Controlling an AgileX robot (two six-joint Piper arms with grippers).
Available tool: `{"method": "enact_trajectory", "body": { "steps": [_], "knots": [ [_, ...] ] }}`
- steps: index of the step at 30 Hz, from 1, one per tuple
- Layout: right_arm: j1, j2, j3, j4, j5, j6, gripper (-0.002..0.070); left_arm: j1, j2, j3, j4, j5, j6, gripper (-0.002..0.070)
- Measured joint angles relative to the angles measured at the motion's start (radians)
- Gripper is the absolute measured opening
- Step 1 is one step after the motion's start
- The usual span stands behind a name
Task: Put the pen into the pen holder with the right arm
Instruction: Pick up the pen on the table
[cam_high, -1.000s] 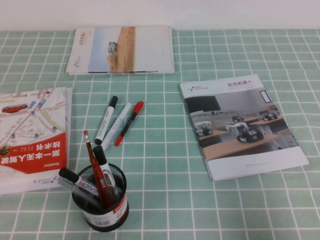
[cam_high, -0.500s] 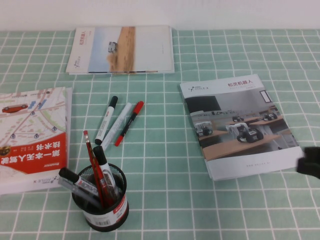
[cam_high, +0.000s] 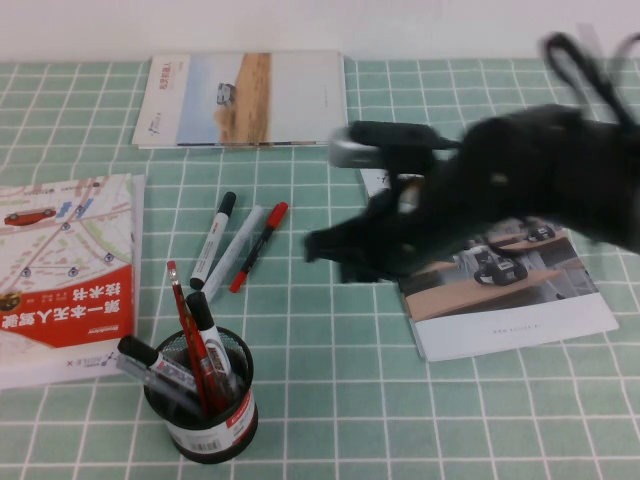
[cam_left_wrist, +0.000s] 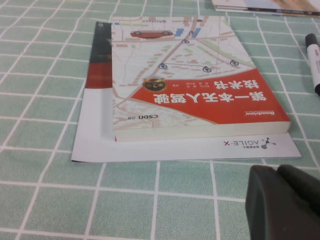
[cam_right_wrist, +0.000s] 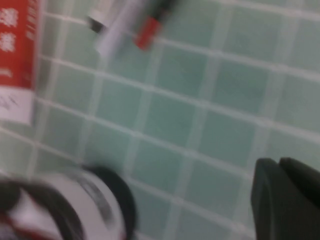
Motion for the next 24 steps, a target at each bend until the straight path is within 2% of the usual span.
{"method": "enact_trajectory", "body": {
  "steps": [8, 11, 17, 20, 24],
  "knots": [
    [0.065, 0.307, -0.407, -0.052, 0.097, 0.056, -0.0003, 0.0, 0.0, 0.0, 0.0, 0.0, 0.0, -0.0004],
    [0.073, 0.415, -0.562, -0.081, 0.174, 0.096, 0.0042, 0.0, 0.0, 0.0, 0.0, 0.0, 0.0, -0.0004],
    [0.079, 0.585, -0.799, -0.098, 0.248, 0.125, 0.0183, 0.0, 0.0, 0.0, 0.0, 0.0, 0.0, -0.0004],
    [0.079, 0.646, -0.874, -0.133, 0.255, 0.178, 0.0219, 0.0, 0.0, 0.0, 0.0, 0.0, 0.0, -0.0004],
    [0.079, 0.704, -0.94, -0.194, 0.276, 0.22, 0.0231, 0.0, 0.0, 0.0, 0.0, 0.0, 0.0, -0.0004]
  ]
}}
